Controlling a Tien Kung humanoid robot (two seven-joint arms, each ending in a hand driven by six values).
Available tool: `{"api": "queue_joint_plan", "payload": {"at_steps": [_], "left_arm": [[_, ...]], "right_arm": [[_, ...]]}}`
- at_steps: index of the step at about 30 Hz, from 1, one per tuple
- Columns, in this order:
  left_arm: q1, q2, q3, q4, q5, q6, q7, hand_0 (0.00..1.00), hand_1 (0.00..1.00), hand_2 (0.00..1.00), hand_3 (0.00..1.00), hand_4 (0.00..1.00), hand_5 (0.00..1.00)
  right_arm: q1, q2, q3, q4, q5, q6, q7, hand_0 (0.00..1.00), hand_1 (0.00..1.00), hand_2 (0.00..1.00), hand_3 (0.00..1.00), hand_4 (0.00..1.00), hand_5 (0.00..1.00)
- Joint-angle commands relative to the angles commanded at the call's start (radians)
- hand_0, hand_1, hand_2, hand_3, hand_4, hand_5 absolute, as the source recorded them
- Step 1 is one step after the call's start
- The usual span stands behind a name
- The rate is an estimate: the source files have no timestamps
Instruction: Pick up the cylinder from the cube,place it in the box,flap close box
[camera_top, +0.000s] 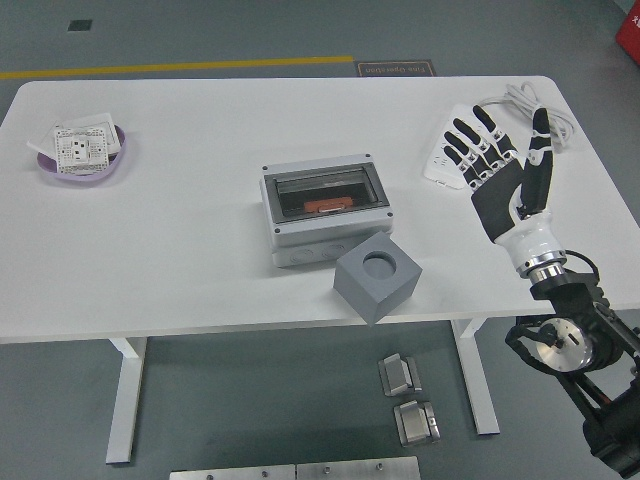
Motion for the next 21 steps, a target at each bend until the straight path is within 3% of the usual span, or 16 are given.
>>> {"api": "queue_joint_plan", "payload": {"at_steps": [21], "left_arm": [[-0.003,0.006,-0.015,-0.002,0.023,-0.002,0.0,0.698,0.682,0.511,0.73,0.742,0.335]], "right_arm": [[0.011,-0.03,0.043,0.017,-0.056,-0.012,-0.01,0.906,0.793,0.799,0.87,0.998,0.998]]}}
